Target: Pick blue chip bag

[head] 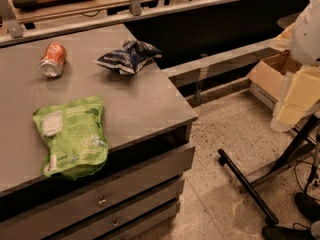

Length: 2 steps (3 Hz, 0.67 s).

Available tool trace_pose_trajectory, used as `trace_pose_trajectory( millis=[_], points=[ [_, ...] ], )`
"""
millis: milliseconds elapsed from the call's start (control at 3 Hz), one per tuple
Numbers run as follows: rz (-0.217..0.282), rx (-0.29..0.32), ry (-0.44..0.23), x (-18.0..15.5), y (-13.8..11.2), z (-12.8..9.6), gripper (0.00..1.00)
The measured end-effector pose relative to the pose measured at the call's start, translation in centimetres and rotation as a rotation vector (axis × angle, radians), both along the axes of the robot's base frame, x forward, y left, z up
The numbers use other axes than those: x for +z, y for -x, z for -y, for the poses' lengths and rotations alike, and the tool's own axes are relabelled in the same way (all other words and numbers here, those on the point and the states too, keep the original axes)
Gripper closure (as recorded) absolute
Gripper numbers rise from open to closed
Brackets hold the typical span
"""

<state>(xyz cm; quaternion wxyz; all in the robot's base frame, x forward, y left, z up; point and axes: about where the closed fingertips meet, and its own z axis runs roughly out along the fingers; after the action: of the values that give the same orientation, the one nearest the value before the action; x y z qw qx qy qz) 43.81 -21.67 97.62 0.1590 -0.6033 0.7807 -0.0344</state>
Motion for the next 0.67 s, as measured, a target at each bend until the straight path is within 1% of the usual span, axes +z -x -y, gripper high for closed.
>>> trace_pose_trajectory(
  millis=[333,667],
  points=[
    [0.0,0.0,0.0,0.0,0.0,0.0,0.0],
    [0.03,0.051,-0.019,0.0,-2.0,-2.0,0.0]
  ],
)
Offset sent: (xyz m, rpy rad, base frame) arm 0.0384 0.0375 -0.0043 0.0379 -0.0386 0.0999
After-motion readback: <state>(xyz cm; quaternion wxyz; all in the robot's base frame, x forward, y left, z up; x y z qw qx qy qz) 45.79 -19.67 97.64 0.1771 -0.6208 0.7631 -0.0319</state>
